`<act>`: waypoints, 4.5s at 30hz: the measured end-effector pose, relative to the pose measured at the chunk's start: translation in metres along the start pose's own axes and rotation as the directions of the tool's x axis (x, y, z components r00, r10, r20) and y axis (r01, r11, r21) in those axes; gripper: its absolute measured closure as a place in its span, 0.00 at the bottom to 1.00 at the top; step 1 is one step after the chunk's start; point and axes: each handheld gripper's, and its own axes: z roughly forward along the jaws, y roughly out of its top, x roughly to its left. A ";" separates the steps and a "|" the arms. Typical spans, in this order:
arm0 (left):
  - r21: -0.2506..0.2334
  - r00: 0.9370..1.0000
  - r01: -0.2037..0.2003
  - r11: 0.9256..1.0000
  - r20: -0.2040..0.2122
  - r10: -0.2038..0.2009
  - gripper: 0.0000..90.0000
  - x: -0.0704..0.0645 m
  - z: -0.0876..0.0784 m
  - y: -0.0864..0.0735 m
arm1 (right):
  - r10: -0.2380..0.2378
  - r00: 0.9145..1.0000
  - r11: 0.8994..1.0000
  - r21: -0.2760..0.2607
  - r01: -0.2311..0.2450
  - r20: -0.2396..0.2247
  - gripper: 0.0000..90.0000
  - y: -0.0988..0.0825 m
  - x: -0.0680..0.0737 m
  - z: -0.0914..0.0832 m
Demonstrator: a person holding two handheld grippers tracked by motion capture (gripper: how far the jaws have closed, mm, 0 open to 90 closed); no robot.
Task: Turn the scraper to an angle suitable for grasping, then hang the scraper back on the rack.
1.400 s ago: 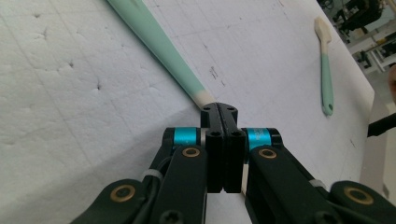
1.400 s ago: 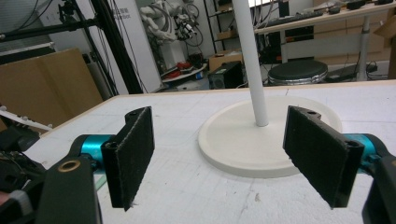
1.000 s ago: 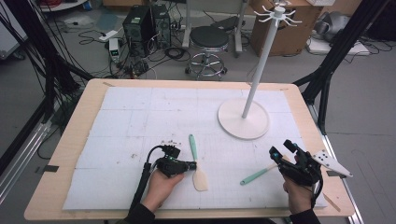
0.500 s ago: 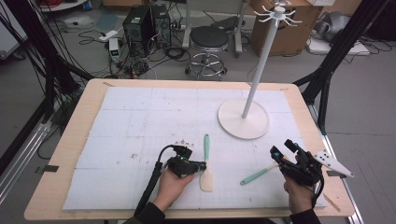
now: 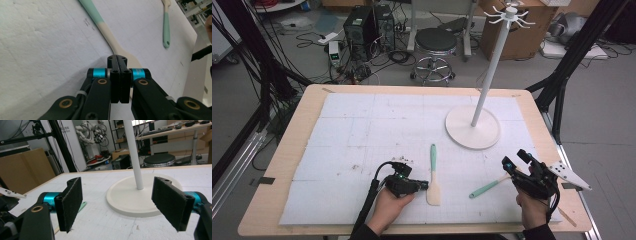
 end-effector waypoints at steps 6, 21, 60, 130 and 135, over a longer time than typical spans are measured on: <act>0.009 1.000 -0.003 1.000 0.008 0.003 1.00 -0.001 -0.001 -0.002 | 0.001 1.000 1.000 -0.002 -0.001 0.003 0.27 0.000 -0.001 0.000; 0.044 0.997 -0.022 0.999 0.071 0.019 1.00 -0.019 0.028 0.007 | 0.002 1.000 1.000 0.006 -0.002 0.001 0.27 -0.001 0.000 0.001; -0.071 0.996 -0.071 0.995 0.056 0.075 0.75 -0.011 0.029 0.026 | 0.007 1.000 1.000 0.006 -0.007 0.007 0.27 -0.002 -0.002 -0.001; -0.484 0.982 -0.187 0.855 -0.107 0.154 0.26 0.061 -0.117 -0.017 | 0.226 0.951 0.886 0.450 -0.110 -0.213 0.29 -0.032 0.042 0.092; -0.480 0.979 -0.201 0.854 -0.127 0.160 0.26 0.058 -0.113 -0.013 | 0.231 0.947 0.850 0.521 -0.083 -0.225 0.29 -0.031 0.050 0.105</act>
